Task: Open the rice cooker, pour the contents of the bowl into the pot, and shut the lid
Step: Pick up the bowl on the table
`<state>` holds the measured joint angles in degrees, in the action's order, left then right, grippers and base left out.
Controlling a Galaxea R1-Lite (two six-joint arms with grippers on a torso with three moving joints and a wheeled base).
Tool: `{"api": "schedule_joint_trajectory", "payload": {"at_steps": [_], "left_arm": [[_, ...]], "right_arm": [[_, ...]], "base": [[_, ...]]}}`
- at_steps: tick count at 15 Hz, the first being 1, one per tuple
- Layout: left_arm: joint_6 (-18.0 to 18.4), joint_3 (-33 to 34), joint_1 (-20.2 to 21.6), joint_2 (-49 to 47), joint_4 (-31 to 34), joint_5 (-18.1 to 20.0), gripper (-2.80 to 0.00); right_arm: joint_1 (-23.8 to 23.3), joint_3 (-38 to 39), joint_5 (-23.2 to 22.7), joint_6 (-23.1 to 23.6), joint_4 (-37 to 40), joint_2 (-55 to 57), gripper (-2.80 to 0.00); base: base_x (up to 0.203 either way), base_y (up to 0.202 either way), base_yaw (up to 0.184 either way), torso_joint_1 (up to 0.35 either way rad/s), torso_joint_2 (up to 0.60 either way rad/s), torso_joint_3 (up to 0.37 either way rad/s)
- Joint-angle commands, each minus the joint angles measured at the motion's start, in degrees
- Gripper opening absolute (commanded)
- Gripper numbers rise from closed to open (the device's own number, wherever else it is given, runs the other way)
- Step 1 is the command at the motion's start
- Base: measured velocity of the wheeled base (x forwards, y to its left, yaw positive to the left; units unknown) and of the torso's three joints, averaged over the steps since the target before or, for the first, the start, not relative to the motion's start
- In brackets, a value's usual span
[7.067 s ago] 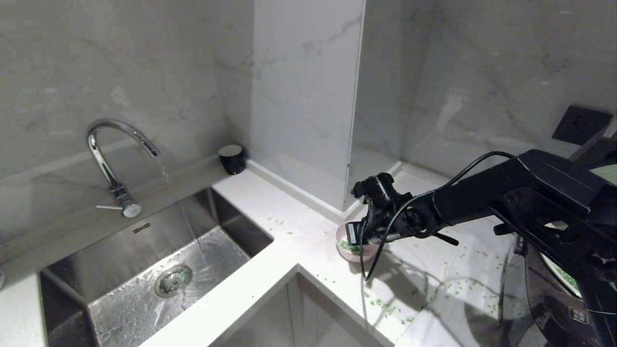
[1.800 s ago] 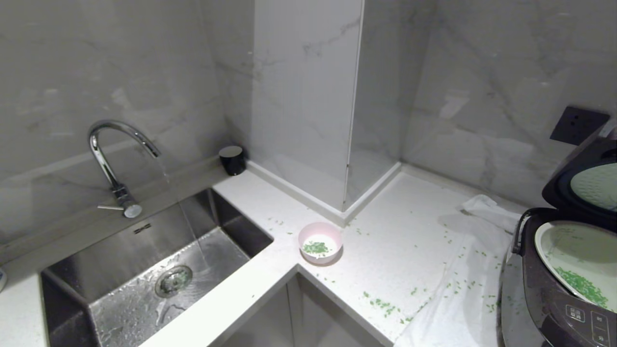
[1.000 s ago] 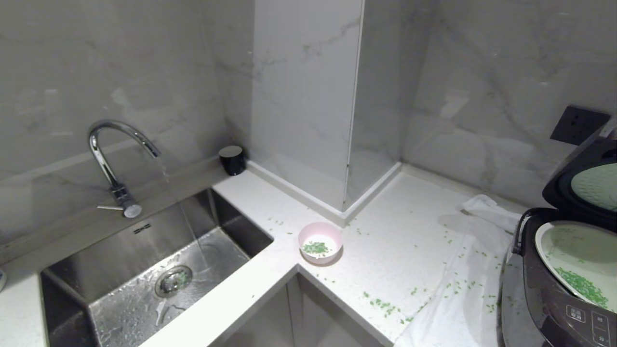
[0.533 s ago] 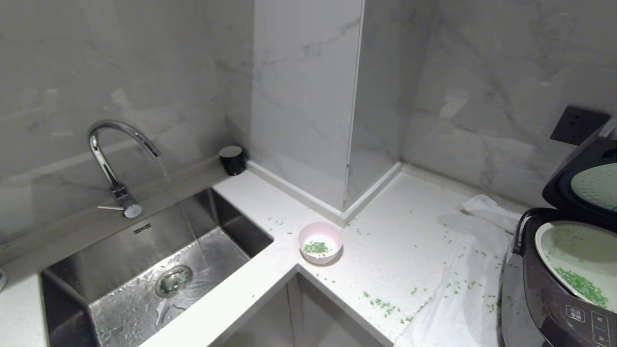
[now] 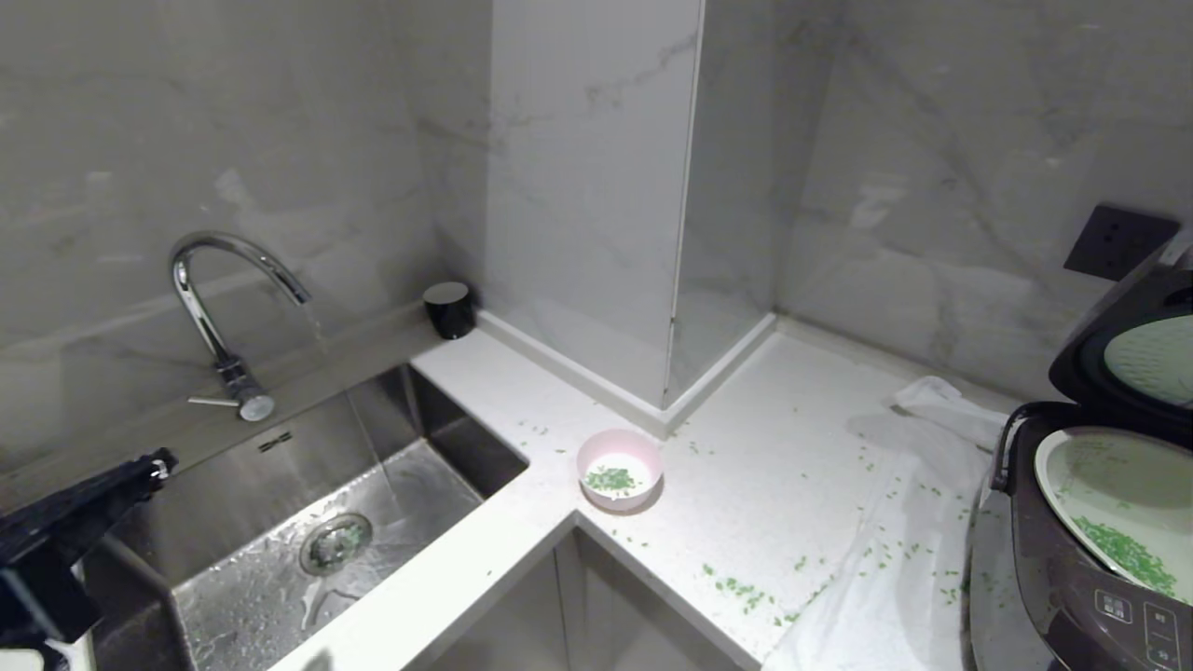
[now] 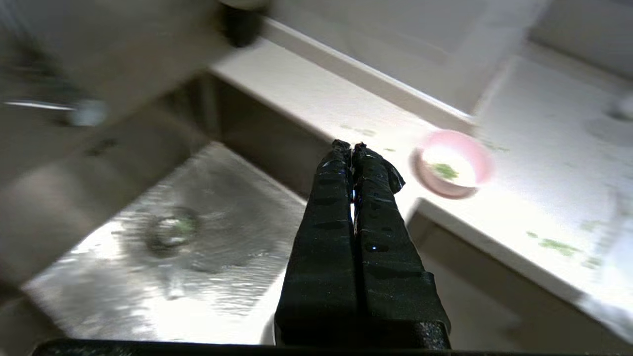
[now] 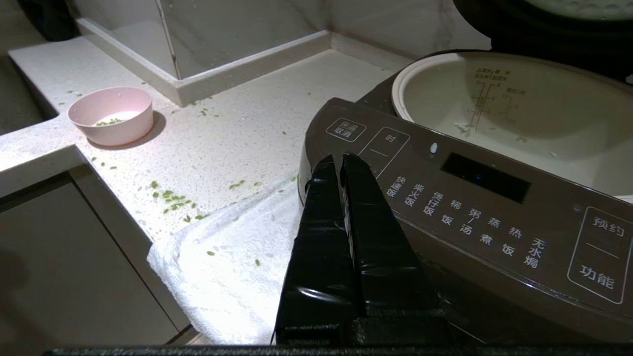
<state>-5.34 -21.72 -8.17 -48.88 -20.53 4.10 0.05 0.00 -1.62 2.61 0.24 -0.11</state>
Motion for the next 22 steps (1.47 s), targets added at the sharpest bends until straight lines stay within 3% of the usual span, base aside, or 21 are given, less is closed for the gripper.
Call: {"api": "schedule_joint_trajectory", "payload": {"at_steps": [1, 3, 6, 8, 12, 16, 17, 22], "left_arm": [[-3.2, -6.5, -9.2, -18.1, -0.9, -1.0, -2.80], [-4.7, -10.9, -15.4, -25.6, -1.3, -2.7, -2.80], [-6.7, -18.9, -19.7, -37.7, -1.4, -6.7, -2.80], [-7.4, -25.2, -21.1, -45.7, 0.1, -8.2, -2.80], [-10.6, -41.1, -24.0, -60.6, 8.9, -9.1, -2.80], [-11.6, -53.4, -24.6, -72.4, 14.3, -9.4, -2.80], [-12.2, -55.9, -24.7, -74.4, 15.0, -9.7, 0.00], [-13.8, -62.7, -24.9, -80.2, 17.9, -10.4, 0.00]], "right_arm": [[0.0, 0.0, 0.0, 0.0, 0.0, 0.1, -2.80], [0.0, 0.0, 0.0, 0.0, 0.0, 0.1, -2.80], [0.0, 0.0, 0.0, 0.0, 0.0, 0.1, -2.80], [0.0, 0.0, 0.0, 0.0, 0.0, 0.1, -2.80], [0.0, 0.0, 0.0, 0.0, 0.1, 0.1, -2.80], [0.0, 0.0, 0.0, 0.0, 0.1, 0.1, -2.80], [0.0, 0.0, 0.0, 0.0, 0.1, 0.1, -2.80], [0.0, 0.0, 0.0, 0.0, 0.0, 0.1, -2.80]], "base": [[0.000, 0.000, 0.000, 0.000, 0.00, 0.000], [0.000, 0.000, 0.000, 0.000, 0.00, 0.000], [0.000, 0.000, 0.000, 0.000, 0.00, 0.000], [0.000, 0.000, 0.000, 0.000, 0.00, 0.000], [0.000, 0.000, 0.000, 0.000, 0.00, 0.000], [0.000, 0.000, 0.000, 0.000, 0.00, 0.000], [0.000, 0.000, 0.000, 0.000, 0.00, 0.000], [0.000, 0.000, 0.000, 0.000, 0.00, 0.000]]}}
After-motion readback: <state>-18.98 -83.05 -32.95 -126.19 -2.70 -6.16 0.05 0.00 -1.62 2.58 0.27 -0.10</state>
